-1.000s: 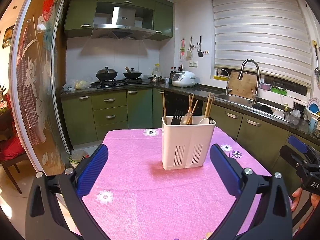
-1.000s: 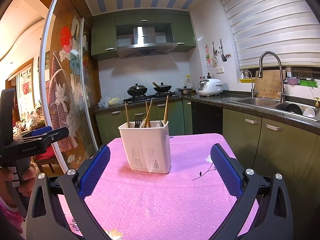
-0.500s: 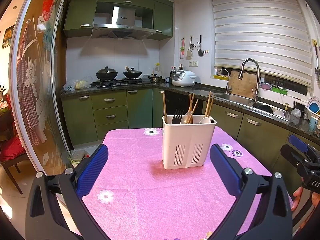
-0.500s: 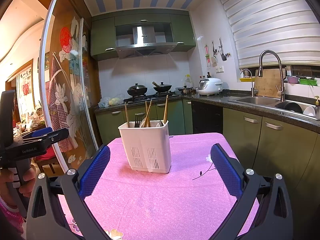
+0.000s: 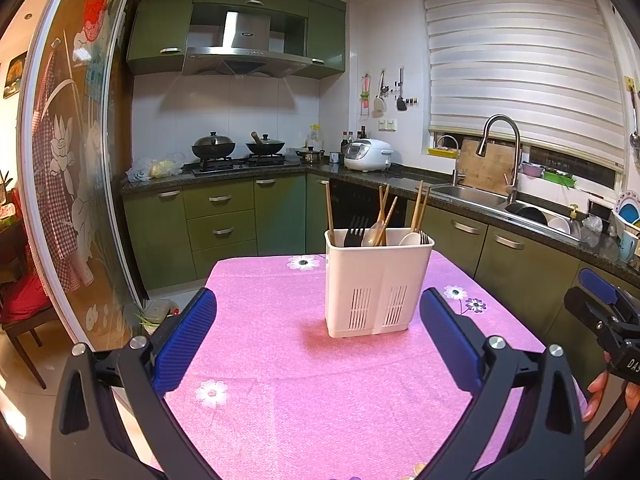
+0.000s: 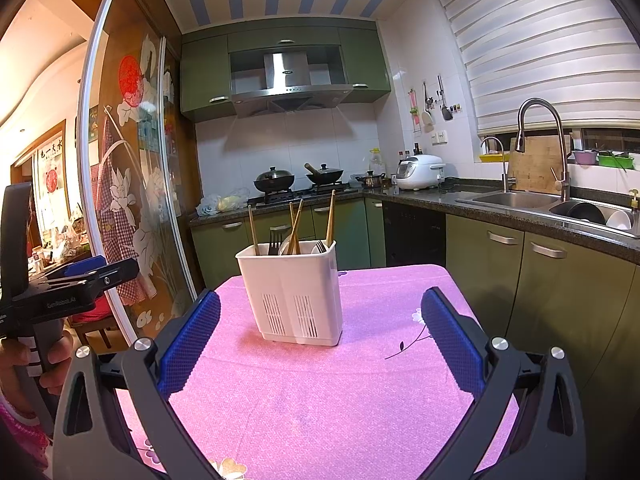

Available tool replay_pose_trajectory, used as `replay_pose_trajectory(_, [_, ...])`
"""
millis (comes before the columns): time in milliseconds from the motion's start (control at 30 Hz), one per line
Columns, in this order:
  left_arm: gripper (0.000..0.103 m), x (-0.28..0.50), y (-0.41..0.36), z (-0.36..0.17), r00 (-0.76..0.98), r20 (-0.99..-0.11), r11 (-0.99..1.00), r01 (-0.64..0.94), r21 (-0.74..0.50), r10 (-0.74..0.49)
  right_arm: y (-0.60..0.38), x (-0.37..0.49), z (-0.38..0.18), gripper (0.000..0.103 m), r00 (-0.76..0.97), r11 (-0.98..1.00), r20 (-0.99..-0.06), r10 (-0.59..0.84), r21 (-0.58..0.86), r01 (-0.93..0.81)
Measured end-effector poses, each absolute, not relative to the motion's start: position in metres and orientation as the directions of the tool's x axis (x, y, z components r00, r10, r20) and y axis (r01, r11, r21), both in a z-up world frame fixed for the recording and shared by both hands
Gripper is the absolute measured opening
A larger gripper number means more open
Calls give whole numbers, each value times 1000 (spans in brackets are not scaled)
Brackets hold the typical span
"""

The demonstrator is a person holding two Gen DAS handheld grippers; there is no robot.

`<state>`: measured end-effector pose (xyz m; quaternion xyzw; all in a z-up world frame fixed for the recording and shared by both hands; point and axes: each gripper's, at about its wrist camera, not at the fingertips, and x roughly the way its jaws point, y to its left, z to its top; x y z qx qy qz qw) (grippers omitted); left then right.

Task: Organize utensils

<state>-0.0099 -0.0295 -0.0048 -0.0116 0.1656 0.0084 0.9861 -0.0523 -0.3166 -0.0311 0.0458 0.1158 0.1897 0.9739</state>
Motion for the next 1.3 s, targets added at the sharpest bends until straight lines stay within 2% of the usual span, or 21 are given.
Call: replay_pose_trajectory(1300, [97, -4, -14, -5, 935, -354, 999, -18, -28, 7, -317, -51, -32, 99, 903, 925, -210, 376, 138, -353])
